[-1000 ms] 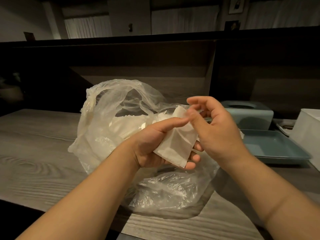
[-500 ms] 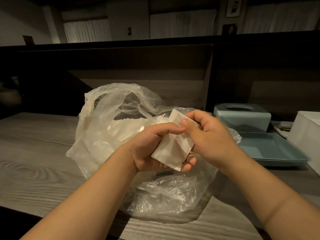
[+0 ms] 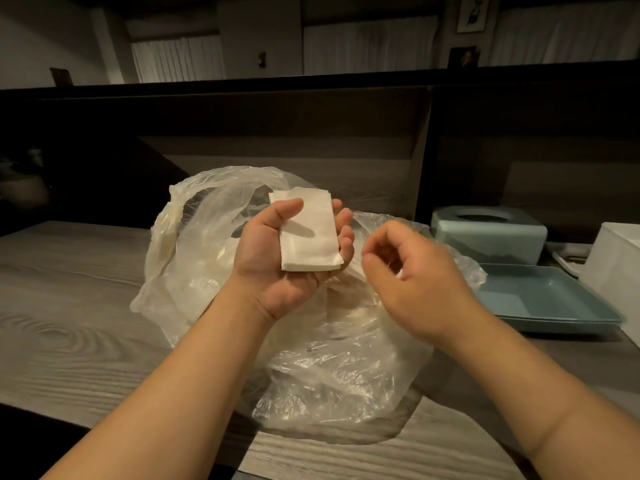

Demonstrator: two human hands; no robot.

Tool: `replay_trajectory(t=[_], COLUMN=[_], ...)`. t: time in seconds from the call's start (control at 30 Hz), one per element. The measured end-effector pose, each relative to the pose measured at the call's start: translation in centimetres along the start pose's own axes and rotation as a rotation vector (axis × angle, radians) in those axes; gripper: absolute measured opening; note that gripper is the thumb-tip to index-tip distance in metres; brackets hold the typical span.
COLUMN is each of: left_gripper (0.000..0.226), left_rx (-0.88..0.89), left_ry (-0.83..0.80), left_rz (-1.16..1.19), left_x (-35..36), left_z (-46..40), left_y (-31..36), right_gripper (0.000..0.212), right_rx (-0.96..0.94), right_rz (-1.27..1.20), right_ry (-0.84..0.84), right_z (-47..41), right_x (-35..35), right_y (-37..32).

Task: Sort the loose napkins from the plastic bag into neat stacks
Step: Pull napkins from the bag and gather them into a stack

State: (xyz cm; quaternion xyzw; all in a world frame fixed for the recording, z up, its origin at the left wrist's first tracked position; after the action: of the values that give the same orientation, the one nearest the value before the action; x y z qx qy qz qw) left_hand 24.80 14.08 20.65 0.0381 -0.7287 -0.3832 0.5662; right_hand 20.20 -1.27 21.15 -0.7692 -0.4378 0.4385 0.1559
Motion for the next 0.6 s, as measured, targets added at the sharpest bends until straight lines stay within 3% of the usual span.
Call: replay_trajectory(t=[0.13,0.3,0.6], left_gripper=[0.054,0.049,0.053], left_rx=[0.055,0.056,0.038], left_ry=[0.089,0.154,0.203], left_rz=[-0.007,-0.028,-0.037], left_x=[-0.4,-0.5,-0.7], left_z=[-0.1,-0.2,-0.2], left_y=[0.1,-0.1,-0.2], right_gripper=[0.007,0.01,0.057], right_rx=[-0.039,0.029,0.098], right_rz=[0.334,0.406,0.496], right_ry=[-0.303,-0.349,-0.555], right_z=[0.4,0.5,1.2], right_x=[1.5,1.3,1.3], right_y=[0.2,0.5,0.5])
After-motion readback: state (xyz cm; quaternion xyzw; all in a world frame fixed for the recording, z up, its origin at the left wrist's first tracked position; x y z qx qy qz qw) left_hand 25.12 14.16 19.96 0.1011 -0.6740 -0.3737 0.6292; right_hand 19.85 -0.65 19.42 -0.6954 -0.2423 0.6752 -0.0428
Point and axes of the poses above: each hand's wrist, its own z-axis away from the middle knuckle, its own x-axis out of the palm, y = z × x, the point moved 4 cm from there along -z, towards the middle knuckle, and after that the axes turned 1 degree about y, right-handed, at the moved point
